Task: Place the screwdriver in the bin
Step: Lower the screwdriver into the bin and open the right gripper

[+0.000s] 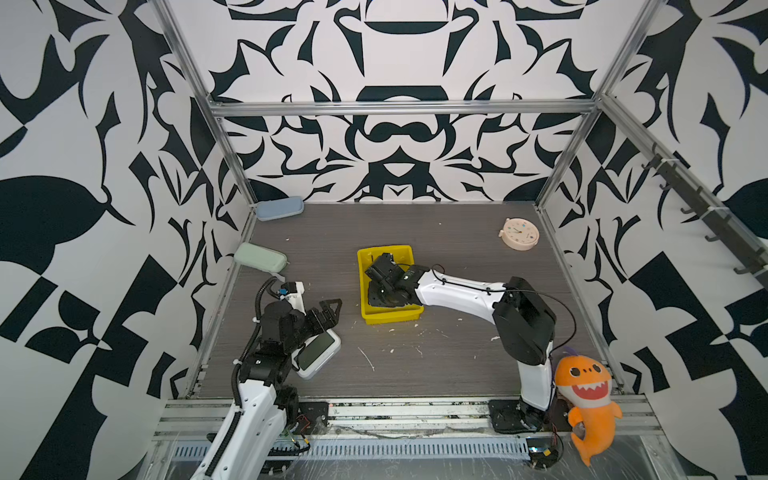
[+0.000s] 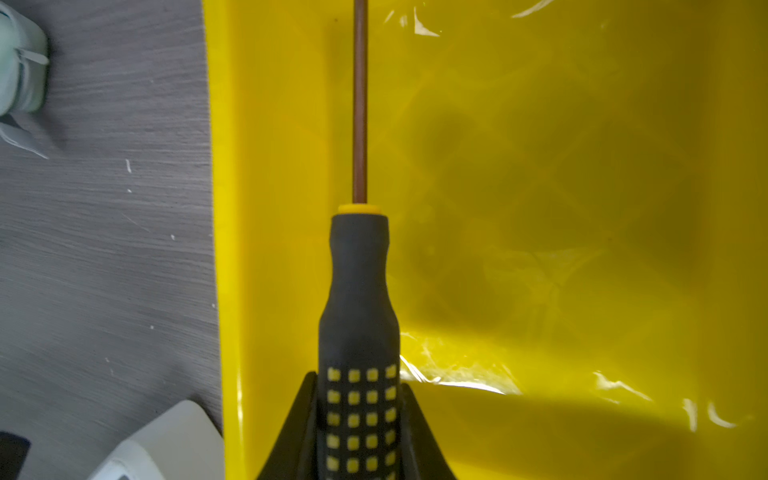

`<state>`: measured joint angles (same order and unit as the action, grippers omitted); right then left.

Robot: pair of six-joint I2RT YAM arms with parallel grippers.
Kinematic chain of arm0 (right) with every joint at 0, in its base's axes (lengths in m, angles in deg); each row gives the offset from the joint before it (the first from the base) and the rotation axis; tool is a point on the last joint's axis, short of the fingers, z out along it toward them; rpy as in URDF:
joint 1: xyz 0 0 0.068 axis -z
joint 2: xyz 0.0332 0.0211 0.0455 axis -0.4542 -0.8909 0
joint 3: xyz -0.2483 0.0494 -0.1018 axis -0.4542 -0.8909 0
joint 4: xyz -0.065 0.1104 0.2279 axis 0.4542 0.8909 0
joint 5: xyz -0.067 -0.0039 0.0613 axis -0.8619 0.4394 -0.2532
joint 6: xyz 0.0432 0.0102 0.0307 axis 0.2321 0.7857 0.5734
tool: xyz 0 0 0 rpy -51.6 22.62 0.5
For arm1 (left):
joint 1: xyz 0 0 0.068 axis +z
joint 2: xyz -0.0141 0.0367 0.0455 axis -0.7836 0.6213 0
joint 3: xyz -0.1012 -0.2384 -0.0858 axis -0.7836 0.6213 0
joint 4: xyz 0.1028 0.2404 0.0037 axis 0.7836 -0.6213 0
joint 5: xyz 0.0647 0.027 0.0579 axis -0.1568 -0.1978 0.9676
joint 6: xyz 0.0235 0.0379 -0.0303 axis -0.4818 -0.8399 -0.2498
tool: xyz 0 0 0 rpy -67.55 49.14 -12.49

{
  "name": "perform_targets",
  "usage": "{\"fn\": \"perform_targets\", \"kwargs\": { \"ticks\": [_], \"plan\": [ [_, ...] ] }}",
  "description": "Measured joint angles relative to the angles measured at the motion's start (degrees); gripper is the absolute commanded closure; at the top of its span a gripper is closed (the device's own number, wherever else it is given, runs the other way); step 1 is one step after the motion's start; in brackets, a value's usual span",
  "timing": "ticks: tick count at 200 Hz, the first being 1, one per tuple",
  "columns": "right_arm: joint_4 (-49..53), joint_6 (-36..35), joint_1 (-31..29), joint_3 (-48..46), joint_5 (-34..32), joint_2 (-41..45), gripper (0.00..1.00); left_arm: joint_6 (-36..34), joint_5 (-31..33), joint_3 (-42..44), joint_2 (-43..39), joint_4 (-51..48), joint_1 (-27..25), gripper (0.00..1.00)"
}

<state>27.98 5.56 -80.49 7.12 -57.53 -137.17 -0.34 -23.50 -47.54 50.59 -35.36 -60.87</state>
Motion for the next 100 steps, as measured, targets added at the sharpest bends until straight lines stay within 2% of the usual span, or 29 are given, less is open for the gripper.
{"fn": "perform_targets", "kwargs": {
  "ticks": [53,80,100],
  "plan": [
    [1.0,-0.3,0.0,2.4,0.2,-2.7,0.72,0.3,1.5,1.1,-5.2,-0.9,0.0,0.01],
    [1.0,-0.4,0.0,2.4,0.0,-2.5,0.64,0.3,1.9,1.1,-5.6,-1.0,0.0,0.01],
    [1.1,-0.7,0.1,2.4,0.0,-2.0,0.63,0.4,2.1,1.1,-5.5,-1.0,0.0,0.01]
  ]
}}
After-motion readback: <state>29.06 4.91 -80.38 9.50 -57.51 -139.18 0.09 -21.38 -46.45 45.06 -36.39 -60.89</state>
